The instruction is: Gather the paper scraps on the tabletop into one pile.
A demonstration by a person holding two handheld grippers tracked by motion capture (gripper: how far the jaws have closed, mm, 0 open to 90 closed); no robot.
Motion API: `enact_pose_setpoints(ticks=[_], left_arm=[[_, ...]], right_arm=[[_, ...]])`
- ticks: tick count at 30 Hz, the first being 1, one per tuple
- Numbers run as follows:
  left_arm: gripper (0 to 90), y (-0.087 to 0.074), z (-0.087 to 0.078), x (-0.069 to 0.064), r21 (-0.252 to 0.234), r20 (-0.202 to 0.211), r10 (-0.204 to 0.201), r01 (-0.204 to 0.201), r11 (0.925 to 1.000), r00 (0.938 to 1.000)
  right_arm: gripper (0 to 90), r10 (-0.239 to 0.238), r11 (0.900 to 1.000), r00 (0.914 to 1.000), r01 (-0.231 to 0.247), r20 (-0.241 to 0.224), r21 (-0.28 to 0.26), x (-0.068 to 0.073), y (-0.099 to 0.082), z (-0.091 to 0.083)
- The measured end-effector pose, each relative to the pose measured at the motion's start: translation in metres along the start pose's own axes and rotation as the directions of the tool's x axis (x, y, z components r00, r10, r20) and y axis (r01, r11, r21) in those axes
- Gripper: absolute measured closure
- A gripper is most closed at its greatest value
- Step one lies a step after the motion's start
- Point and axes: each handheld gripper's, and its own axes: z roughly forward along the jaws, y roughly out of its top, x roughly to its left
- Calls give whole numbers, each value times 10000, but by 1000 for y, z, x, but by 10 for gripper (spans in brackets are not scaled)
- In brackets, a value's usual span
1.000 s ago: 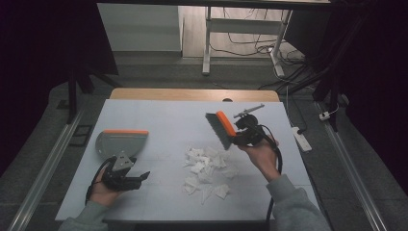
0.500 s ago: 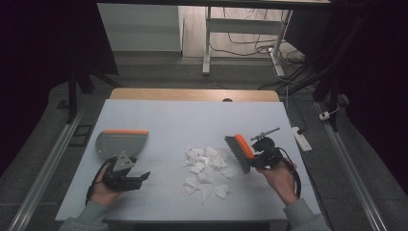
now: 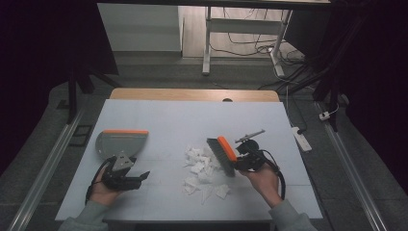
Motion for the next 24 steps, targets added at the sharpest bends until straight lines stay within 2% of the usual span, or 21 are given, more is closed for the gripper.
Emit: enact_pose_setpoints(ticks=[4, 8, 10, 13, 15, 18, 20, 23, 24], left_arm=[[295, -1, -1, 2, -59, -18, -105, 105, 9999, 9999], [295, -1, 0, 2, -52, 8, -83, 83, 10000, 10000], [295, 0, 0, 1, 7, -18, 3, -3, 10000, 10000], [295, 0, 0, 0, 17, -33, 17, -17, 10000, 10000], [295, 0, 0, 0, 21, -40, 8, -7, 10000, 10000], [295, 0, 1, 1, 52, -43, 7, -7, 10000, 10000], [295, 0, 1, 0, 50, -44, 36, -36, 10000, 10000], [295, -1, 0, 1, 32, -37, 12, -12, 10000, 10000], [295, -1, 0, 1, 30, -42, -17, 17, 10000, 10000]], right_arm=[[700, -245, 9985, 9994, 231, -263, -503, 5, 11, 0], [699, -387, 9938, 9988, 354, -294, -1054, 4, 10, -21], [700, -630, 9899, 9974, 582, -337, -1296, 3, 7, -33], [700, -942, 9857, 9946, 871, -432, -1444, 4, 2, -49], [699, -1192, 9846, 9909, 1100, -620, -1356, 6, -1, -56], [700, -1788, 9794, 9816, 1710, -671, -1071, 11, -7, -58], [700, -1955, 9780, 9757, 1865, -987, -935, 14, -10, -57], [700, -2443, 9696, 9572, 2396, -1550, -491, 20, -16, -53], [699, -2672, 9635, 9491, 2665, -1666, -266, 23, -19, -52]])
